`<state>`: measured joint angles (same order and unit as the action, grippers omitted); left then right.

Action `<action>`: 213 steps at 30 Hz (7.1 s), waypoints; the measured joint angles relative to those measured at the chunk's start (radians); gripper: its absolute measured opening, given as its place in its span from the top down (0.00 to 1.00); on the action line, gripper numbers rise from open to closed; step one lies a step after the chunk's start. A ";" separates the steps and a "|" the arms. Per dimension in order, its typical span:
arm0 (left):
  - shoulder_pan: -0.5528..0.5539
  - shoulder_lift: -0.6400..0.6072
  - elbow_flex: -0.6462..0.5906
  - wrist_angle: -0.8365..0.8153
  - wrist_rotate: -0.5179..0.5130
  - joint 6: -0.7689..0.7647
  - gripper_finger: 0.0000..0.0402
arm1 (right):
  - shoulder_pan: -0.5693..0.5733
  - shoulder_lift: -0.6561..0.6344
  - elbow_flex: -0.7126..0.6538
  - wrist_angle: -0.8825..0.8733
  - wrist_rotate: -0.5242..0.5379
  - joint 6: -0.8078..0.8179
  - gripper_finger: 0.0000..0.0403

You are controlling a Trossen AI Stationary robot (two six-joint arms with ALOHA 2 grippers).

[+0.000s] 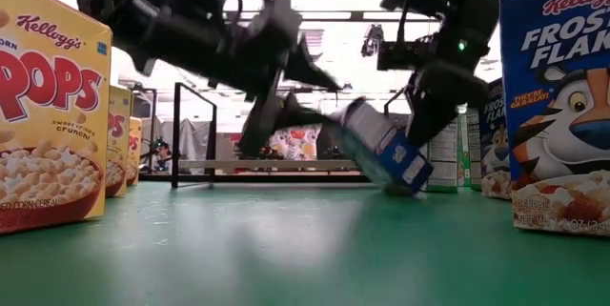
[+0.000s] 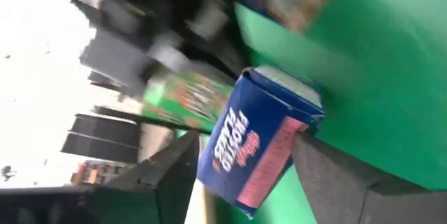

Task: Stack cereal on shelf
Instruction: Put the middle blue cereal box on the shelf, then put the top left blue cereal box on the shelf

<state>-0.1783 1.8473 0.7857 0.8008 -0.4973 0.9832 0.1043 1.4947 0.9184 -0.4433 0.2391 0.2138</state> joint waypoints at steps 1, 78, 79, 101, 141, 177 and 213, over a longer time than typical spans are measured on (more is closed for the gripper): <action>0.001 -0.003 0.002 0.035 -0.005 0.000 0.50 | 0.000 -0.014 0.000 0.013 -0.009 0.000 0.98; -0.014 -0.075 -0.032 0.055 0.229 -0.534 0.71 | -0.237 0.039 0.409 -0.411 -0.127 -0.495 0.98; -0.007 -0.062 -0.023 0.057 0.244 -0.544 0.75 | -0.239 0.039 0.408 -0.407 -0.127 -0.497 0.98; 0.082 0.052 0.021 0.127 0.444 -0.680 1.00 | -0.238 0.039 0.335 -0.351 -0.169 -0.460 0.98; 0.100 0.008 0.010 0.051 0.253 -0.757 1.00 | -0.195 -0.058 0.335 -0.457 -0.166 -0.318 0.98; 0.020 -0.298 0.002 -0.177 0.261 -0.659 1.00 | -0.196 0.056 0.329 -0.359 -0.336 -0.476 0.26; 0.013 -0.875 -0.016 -0.637 0.278 -0.613 1.00 | -0.187 0.058 0.454 -0.305 -0.124 -0.273 0.68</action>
<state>-0.1651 0.9721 0.7696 0.1638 -0.2189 0.3704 -0.0830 1.5524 1.3719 -0.7484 0.1150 -0.0593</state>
